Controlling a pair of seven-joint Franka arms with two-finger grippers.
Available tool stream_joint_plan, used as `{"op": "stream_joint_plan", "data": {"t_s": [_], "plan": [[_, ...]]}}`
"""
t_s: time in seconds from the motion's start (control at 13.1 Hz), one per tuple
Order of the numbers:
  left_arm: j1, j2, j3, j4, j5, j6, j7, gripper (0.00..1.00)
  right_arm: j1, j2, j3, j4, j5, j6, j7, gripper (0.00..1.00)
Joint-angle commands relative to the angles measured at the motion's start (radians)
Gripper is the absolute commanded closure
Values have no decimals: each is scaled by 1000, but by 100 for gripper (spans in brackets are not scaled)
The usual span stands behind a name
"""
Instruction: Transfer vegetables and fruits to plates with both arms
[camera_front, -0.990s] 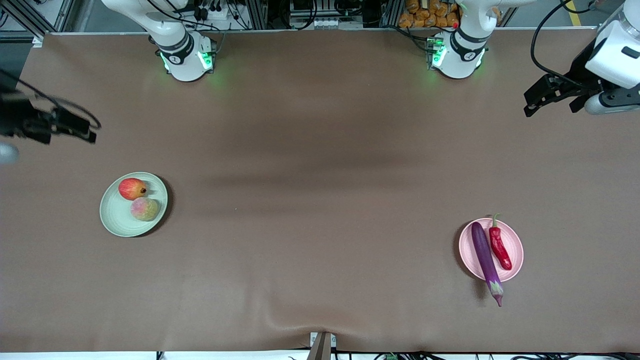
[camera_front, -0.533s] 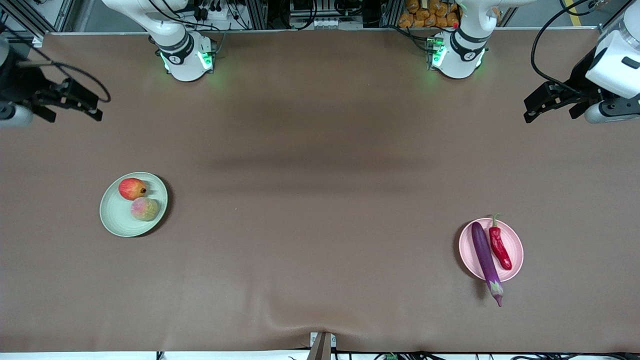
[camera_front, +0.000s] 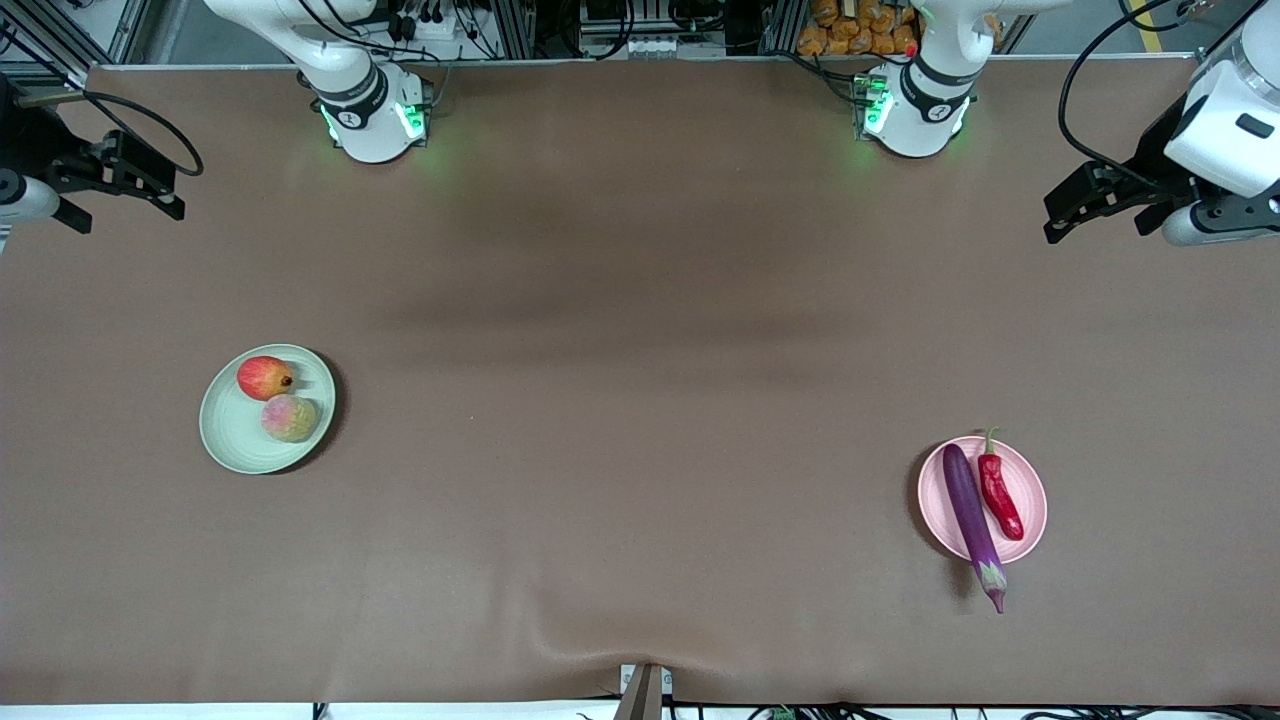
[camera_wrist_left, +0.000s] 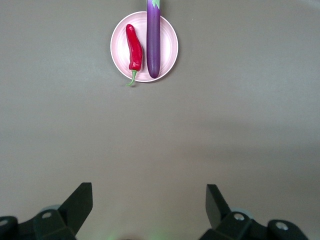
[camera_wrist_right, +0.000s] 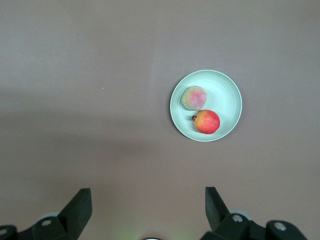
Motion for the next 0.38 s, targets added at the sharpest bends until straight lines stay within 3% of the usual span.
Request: {"op": "stream_joint_plan", "data": {"t_s": [0.0, 0.3], "plan": [[7, 9, -8, 27, 10, -23, 18, 0, -10, 29, 9, 56, -6, -6, -20, 0], [10, 9, -8, 26, 8, -23, 20, 0, -12, 31, 9, 54, -5, -10, -17, 0]]}}
